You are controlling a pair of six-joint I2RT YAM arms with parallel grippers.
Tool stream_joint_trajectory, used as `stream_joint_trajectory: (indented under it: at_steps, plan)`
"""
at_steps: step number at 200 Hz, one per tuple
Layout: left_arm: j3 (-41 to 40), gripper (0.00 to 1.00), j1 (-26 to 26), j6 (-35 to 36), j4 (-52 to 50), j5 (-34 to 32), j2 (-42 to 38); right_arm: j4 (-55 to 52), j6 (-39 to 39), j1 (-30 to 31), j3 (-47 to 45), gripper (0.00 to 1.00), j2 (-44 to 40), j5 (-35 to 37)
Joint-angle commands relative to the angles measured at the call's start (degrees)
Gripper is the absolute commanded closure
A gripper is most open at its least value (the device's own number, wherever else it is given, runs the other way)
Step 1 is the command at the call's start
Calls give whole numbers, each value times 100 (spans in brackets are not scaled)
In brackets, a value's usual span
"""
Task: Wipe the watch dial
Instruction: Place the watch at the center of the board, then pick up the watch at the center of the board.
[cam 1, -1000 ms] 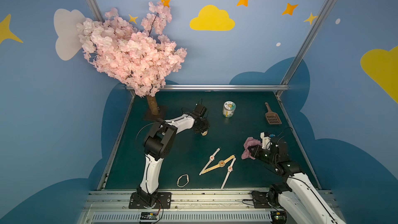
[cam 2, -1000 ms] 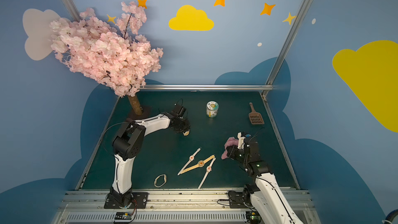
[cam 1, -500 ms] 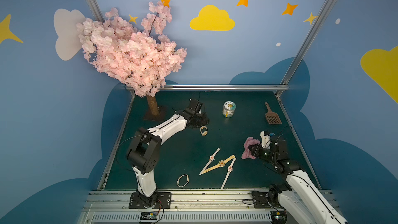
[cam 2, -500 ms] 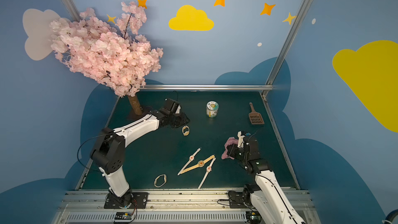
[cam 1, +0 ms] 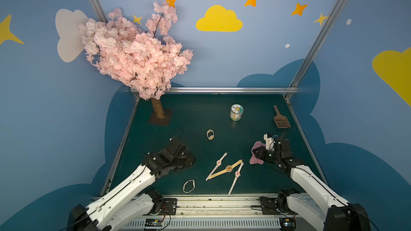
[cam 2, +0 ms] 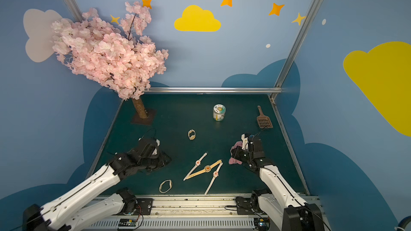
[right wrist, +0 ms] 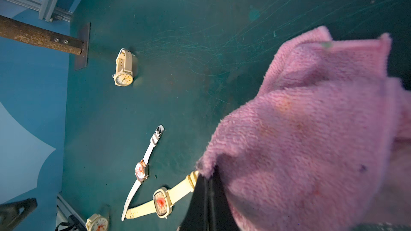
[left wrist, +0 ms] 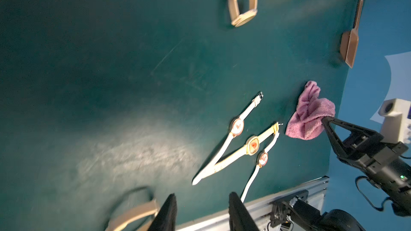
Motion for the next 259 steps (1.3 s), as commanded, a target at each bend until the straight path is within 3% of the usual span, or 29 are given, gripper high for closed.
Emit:
stream_joint_trajectory:
  at_steps: [1,27,76,131,259]
  plan:
    - [-326,60,-364,-1691,-938,-271,-815,358,-97,27,237,100,292,-384]
    - [-631,58,-807,-2498,-1348,-199,-1298,396,-169,70,304,100,503,-570]
    - [-907,51,-1289,-3006,-854,-95,-783,312,-196,93,197,100,252,-343]
    - [-1436,47,-1342,-3513,383,-36,-342,190,-165,93,132,100,108,-261]
    - [-1999,46,-1292,-4003,1009,-591,-398,46,-34,119,98,100,55,-242]
